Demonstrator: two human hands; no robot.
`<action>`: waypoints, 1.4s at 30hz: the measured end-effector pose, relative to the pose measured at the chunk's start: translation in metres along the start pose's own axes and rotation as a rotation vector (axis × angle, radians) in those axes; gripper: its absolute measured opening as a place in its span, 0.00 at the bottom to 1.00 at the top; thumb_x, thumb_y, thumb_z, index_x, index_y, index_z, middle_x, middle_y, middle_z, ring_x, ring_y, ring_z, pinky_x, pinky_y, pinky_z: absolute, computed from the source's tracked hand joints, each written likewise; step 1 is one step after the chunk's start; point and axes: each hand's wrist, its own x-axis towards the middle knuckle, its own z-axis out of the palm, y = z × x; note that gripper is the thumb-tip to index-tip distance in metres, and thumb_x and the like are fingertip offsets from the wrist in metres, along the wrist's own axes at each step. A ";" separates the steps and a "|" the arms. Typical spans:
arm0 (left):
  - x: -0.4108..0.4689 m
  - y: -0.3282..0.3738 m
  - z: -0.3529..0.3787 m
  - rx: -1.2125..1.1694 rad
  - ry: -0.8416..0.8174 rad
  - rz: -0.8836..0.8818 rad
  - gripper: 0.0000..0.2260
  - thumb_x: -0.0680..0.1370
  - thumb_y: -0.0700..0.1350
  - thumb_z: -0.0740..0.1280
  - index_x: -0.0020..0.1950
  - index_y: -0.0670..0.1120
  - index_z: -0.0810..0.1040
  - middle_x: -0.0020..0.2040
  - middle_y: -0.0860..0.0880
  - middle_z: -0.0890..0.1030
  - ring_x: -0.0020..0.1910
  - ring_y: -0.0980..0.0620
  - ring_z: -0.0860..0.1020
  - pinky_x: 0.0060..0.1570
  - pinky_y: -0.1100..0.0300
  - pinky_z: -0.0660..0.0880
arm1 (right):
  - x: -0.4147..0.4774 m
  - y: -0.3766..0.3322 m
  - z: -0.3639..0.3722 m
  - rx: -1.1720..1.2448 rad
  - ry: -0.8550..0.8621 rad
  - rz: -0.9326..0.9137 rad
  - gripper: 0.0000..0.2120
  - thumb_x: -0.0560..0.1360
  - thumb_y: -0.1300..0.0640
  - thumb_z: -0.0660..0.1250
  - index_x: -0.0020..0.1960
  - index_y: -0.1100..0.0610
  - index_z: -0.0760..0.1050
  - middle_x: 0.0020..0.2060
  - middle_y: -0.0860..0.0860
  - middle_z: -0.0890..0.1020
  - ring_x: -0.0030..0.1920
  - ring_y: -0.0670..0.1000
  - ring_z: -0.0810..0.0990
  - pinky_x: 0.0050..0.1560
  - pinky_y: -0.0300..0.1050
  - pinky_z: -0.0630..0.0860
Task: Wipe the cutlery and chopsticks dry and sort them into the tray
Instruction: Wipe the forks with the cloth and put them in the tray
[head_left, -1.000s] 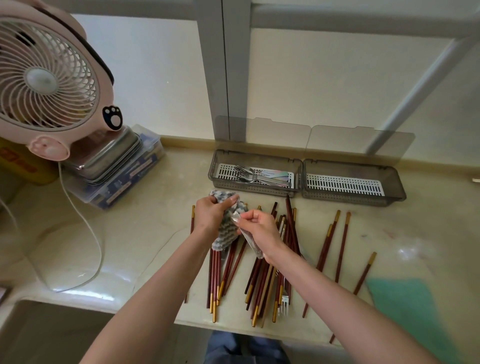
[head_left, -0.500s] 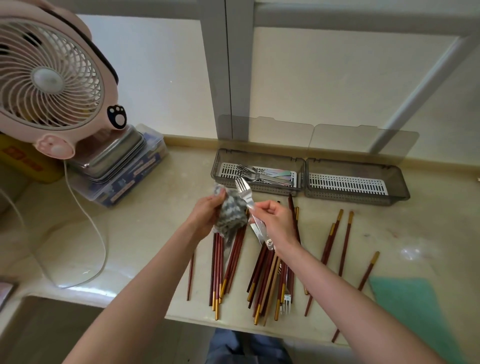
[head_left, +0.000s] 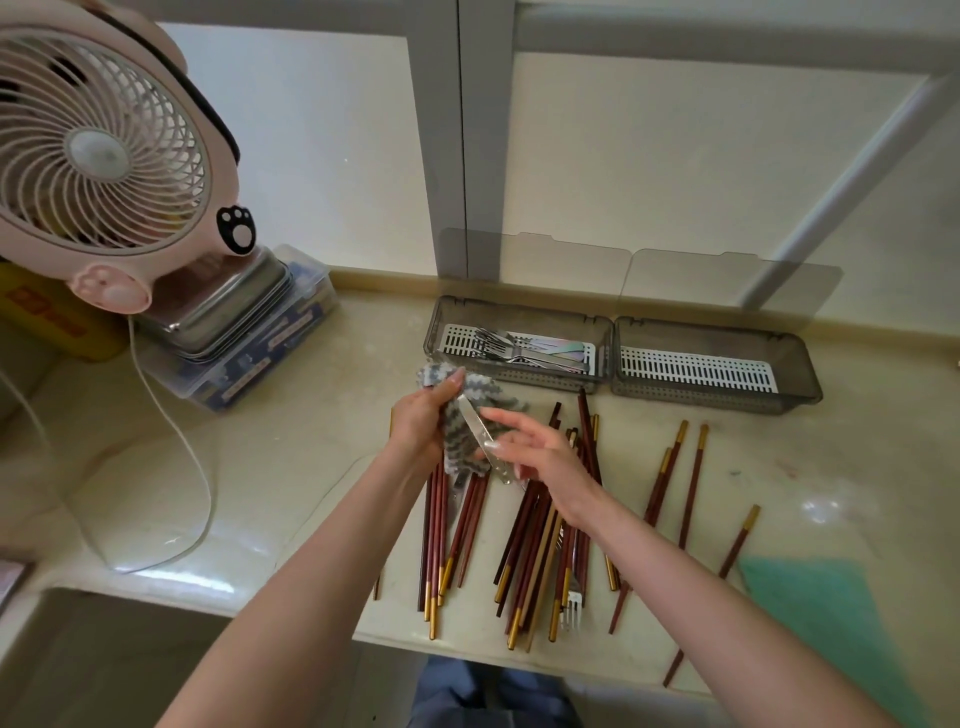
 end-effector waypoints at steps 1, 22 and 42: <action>0.002 0.003 -0.002 -0.023 0.026 0.004 0.10 0.72 0.42 0.71 0.48 0.36 0.78 0.41 0.43 0.83 0.36 0.48 0.82 0.31 0.61 0.77 | -0.001 0.002 -0.004 0.023 -0.047 0.002 0.22 0.73 0.61 0.68 0.65 0.48 0.73 0.48 0.55 0.84 0.40 0.49 0.76 0.39 0.37 0.71; -0.003 -0.010 0.012 0.021 0.002 0.116 0.08 0.74 0.42 0.70 0.44 0.37 0.78 0.37 0.42 0.83 0.39 0.43 0.82 0.45 0.52 0.80 | 0.008 0.015 0.007 0.208 0.098 -0.065 0.21 0.68 0.74 0.69 0.55 0.53 0.79 0.48 0.55 0.84 0.42 0.50 0.83 0.39 0.40 0.79; -0.029 -0.039 0.005 0.364 -0.203 0.000 0.03 0.74 0.35 0.67 0.46 0.36 0.79 0.40 0.44 0.82 0.37 0.51 0.81 0.34 0.65 0.77 | 0.015 0.018 -0.004 0.502 0.091 0.196 0.26 0.69 0.71 0.68 0.65 0.62 0.68 0.55 0.57 0.80 0.55 0.56 0.79 0.50 0.48 0.79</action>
